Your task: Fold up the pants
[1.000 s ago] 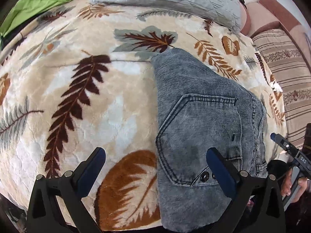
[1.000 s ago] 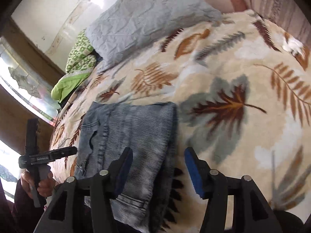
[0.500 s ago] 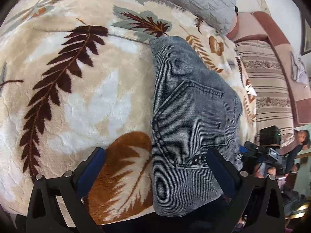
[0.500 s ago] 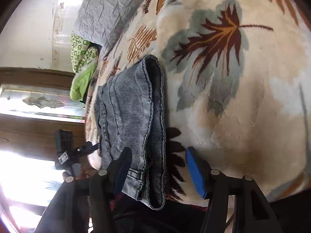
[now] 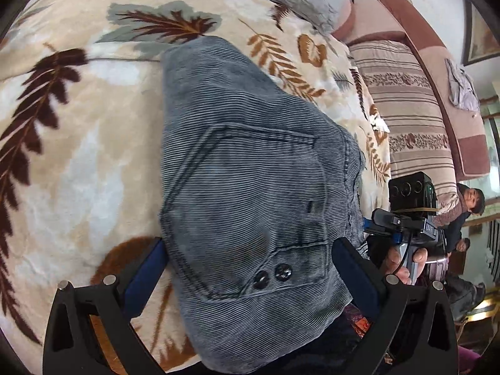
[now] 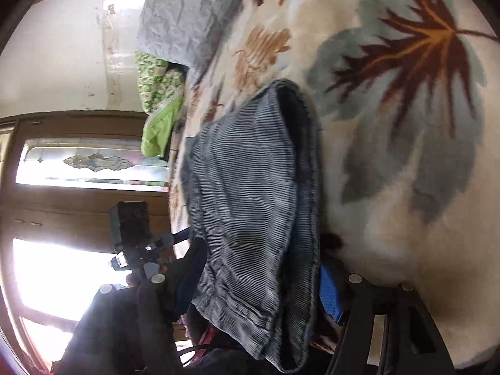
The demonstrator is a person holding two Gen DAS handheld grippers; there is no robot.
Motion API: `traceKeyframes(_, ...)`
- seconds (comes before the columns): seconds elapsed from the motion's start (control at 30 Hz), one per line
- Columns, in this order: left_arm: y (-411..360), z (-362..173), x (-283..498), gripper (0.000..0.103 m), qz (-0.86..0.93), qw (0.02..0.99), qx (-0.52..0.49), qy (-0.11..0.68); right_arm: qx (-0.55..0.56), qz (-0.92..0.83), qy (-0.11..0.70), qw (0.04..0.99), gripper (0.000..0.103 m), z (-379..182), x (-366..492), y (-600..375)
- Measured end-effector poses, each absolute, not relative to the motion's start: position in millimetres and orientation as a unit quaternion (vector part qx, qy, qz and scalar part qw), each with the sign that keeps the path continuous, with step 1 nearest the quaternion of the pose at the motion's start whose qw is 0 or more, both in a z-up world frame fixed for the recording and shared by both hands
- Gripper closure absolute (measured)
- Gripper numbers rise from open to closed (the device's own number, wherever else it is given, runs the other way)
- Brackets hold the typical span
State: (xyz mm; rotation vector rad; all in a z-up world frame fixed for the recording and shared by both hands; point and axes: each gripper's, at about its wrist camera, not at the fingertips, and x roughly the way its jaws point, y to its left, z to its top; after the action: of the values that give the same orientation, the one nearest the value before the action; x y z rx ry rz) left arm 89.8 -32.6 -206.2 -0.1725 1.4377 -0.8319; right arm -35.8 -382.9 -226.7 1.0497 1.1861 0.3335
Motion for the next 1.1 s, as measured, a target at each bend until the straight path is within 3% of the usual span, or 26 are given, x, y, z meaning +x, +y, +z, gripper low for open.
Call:
traceKeyframes(0.37, -40, -209, 84, 0.0, -0.361, 0.691, -0.038, 0.626, 0.436, 0.159, 0.53, 0.71, 0.041, -232, -33, -374)
traceKeyframes(0.93, -55, -207, 66, 0.001, -0.317, 0.746, 0.018, 0.585, 0.406, 0.172, 0.51, 0.739, 0.039, -231, -31, -360)
traceKeyframes(1.03, -54, -199, 63, 0.024, -0.311, 0.756, 0.025, 0.575, 0.362, 0.161, 0.509, 0.764, 0.05, -222, -31, -346)
traceKeyframes(1.1, -53, -196, 63, 0.061, -0.298, 0.764, 0.04, 0.57, 0.34, 0.153, 0.511, 0.775, 0.064, -218, -29, -337)
